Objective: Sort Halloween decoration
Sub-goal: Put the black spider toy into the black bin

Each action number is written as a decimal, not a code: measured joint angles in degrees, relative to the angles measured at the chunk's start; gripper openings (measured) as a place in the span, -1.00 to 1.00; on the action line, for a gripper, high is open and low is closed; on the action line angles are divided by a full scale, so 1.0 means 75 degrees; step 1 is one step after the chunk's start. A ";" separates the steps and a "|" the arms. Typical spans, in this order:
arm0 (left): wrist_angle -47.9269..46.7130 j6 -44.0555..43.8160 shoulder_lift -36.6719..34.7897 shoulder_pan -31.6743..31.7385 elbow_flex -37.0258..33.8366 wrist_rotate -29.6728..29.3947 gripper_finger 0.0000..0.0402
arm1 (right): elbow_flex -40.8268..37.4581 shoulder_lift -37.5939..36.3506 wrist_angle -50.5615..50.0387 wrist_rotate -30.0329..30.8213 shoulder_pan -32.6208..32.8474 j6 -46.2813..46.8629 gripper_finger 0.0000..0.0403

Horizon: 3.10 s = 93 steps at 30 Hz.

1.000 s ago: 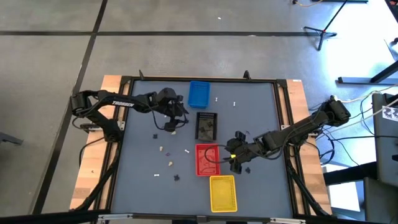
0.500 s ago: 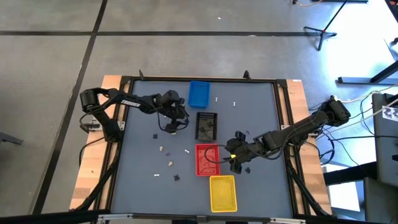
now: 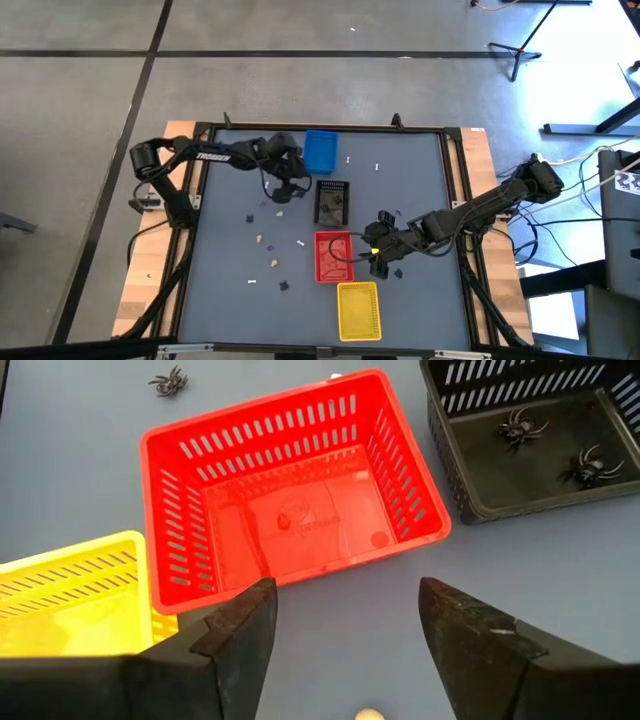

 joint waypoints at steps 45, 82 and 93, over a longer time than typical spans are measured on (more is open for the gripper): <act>-0.1409 0.1461 0.1400 -0.0204 0.0561 -0.0156 -0.13 | 0.0000 0.0000 0.0006 -0.0006 0.0000 0.0000 0.20; -0.1535 0.0570 0.0914 -0.0175 0.0497 -0.0294 -0.42 | 0.0000 0.0000 0.0006 -0.0012 0.0000 0.0001 0.20; -0.1879 0.0426 0.0160 -0.0156 0.0508 -0.0252 -0.42 | 0.0000 0.0000 0.0006 -0.0015 0.0000 0.0000 0.20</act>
